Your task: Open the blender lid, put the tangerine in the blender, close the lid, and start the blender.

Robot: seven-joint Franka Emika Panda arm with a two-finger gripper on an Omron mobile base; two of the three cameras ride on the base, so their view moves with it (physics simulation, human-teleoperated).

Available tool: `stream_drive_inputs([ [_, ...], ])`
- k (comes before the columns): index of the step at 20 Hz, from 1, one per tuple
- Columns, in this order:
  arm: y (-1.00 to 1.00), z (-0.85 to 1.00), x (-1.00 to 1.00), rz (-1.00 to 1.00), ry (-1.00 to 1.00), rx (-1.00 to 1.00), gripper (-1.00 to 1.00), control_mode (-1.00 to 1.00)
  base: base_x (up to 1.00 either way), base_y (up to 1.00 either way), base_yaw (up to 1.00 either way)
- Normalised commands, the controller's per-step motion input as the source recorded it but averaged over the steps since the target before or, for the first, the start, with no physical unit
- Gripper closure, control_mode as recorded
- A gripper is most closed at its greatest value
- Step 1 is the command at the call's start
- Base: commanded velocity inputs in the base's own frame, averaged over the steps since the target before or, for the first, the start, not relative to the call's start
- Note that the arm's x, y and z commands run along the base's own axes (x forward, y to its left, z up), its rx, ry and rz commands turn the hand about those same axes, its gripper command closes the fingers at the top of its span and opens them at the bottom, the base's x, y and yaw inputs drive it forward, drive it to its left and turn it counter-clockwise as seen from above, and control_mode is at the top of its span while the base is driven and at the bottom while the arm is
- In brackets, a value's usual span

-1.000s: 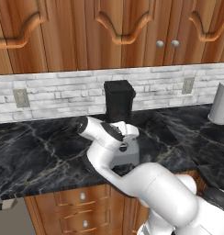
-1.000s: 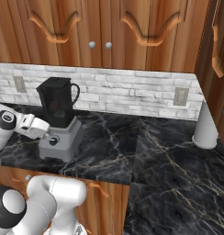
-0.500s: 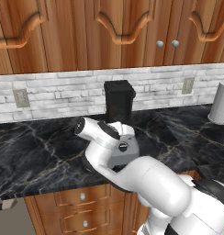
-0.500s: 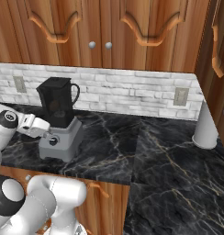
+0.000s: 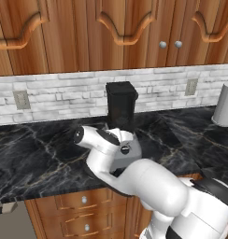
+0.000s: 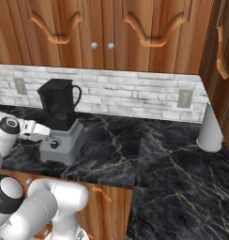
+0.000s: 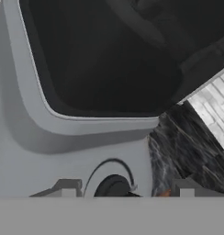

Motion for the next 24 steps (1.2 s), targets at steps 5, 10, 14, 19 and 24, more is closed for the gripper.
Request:
stream_drive_inputs([
  [5, 0.0, -0.01, 0.32, 0.06, -0.07, 0.0, -1.0, -1.0, 0.0, 0.0, 0.0],
  [10, 0.0, -0.3, 0.32, 0.07, 0.0, 0.0, -1.0, -1.0, 0.0, 0.0, 0.0],
  [14, 0.0, -0.48, 0.31, 0.08, 0.0, 0.0, -1.0, -1.0, 0.0, 0.0, 0.0],
  [19, 0.0, -0.21, 0.16, 0.08, -0.01, 0.01, -1.0, -1.0, 0.0, 0.0, 0.0],
  [24, 0.0, 0.34, -0.41, 0.01, -0.07, 0.0, -1.0, -1.0, 0.0, 0.0, 0.0],
])
